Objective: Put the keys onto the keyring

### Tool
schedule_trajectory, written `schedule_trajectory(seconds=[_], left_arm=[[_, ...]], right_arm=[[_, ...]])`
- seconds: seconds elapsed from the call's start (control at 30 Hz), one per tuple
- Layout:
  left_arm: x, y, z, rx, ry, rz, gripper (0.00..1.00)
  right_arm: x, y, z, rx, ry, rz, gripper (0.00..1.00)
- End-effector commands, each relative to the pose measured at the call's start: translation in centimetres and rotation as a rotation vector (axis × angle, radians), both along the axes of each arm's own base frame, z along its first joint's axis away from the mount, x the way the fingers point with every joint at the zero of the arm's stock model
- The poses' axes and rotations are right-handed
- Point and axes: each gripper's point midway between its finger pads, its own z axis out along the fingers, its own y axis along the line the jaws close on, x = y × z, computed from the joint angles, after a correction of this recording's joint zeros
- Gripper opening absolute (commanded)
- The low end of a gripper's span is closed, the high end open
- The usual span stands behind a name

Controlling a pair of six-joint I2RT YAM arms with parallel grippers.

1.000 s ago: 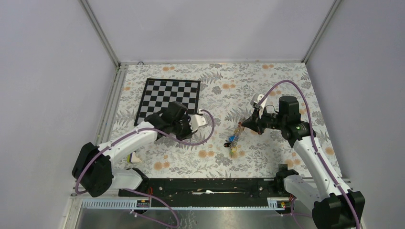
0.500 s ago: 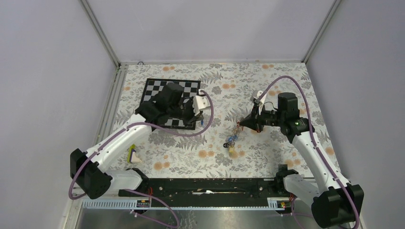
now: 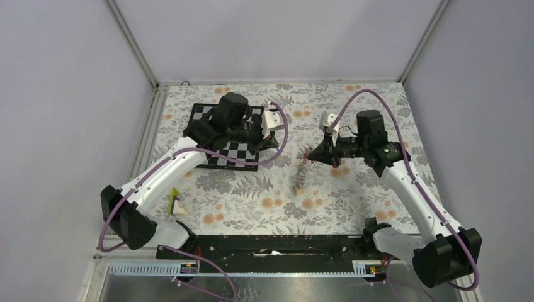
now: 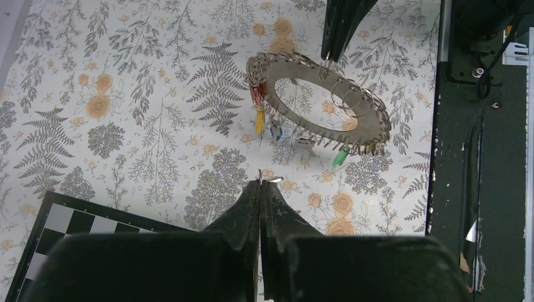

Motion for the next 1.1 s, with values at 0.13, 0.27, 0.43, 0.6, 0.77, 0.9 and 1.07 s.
schedule_trajectory(seconds=[0.13, 0.27, 0.43, 0.6, 0.77, 0.9, 1.07], left_arm=[[0.4, -1.9, 2.2, -0.085, -0.036, -0.076, 0.00], [0.4, -2.4, 2.0, -0.089, -0.038, -0.113, 0.00], [0.4, -2.9, 1.5, -0.086, -0.029, -0.108, 0.00], [-0.5, -3.4, 0.6, -0.061, -0.076, -0.159, 0.00], [-1.6, -3.6, 0.3, -0.057, -0.126, -0.228, 0.00], [-1.9, -3.2, -0.3, -0.028, -0.187, -0.275, 0.00], [-2.5, -2.7, -1.6, 0.022, -0.260, -0.372, 0.00]], right_arm=[[-1.3, 1.7, 0.3, 0.036, -0.047, 0.140, 0.00], [-1.6, 2.3, -0.3, 0.031, -0.042, 0.162, 0.00], [-2.4, 3.0, -0.6, 0.017, -0.011, 0.206, 0.00], [-3.4, 3.3, -0.1, 0.033, -0.018, 0.237, 0.00], [-4.4, 3.3, -1.0, 0.014, -0.090, 0.281, 0.00], [-4.7, 3.1, -1.8, -0.029, -0.146, 0.306, 0.00], [-4.5, 3.3, -2.2, -0.044, -0.192, 0.331, 0.00]])
